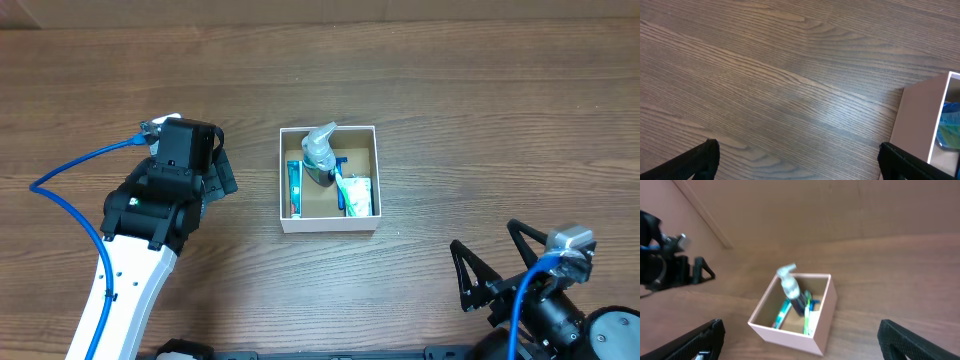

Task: Pack container

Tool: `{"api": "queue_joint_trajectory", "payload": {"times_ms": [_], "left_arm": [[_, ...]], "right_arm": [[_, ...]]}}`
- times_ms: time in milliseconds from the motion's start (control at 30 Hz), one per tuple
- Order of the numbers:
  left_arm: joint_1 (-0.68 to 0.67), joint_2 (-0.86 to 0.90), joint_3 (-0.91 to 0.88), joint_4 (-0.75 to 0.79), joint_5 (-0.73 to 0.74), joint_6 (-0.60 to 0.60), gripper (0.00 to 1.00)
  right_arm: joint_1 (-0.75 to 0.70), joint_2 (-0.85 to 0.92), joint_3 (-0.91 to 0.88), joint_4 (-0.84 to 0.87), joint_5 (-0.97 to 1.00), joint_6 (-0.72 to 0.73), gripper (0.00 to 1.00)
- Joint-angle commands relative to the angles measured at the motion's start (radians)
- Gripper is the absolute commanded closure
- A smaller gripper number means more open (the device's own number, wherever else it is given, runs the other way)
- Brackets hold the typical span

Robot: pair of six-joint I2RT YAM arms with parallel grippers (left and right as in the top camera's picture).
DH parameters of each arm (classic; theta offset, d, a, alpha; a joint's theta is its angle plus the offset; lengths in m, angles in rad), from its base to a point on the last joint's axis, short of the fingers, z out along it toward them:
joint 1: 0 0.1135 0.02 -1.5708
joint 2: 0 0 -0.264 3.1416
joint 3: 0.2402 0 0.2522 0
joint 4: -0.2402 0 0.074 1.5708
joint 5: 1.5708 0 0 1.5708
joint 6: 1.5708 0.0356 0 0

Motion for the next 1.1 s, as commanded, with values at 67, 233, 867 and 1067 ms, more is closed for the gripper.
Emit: {"api": "queue_joint_trajectory", "payload": {"times_ms": [67, 233, 867, 1067], "left_arm": [[0.004, 0.003, 0.015, 0.002, -0.019, 0.019, 0.0], [0.004, 0.003, 0.015, 0.002, -0.019, 0.019, 0.0], [0.004, 0.003, 0.015, 0.002, -0.019, 0.019, 0.0], [0.004, 0.003, 0.015, 0.002, -0.019, 0.018, 0.0]], "right_arm": [[-0.002, 0.001, 0.011, -0.107, 0.018, 0.002, 0.0], [-0.002, 0.001, 0.011, -0.253, 0.018, 0.002, 0.0], [-0.225, -0.141, -0.226, 0.27, -0.031, -0.27, 0.0], [-0.312, -0.284, -0.581, 0.727, -0.183, -0.27, 0.0]]}}
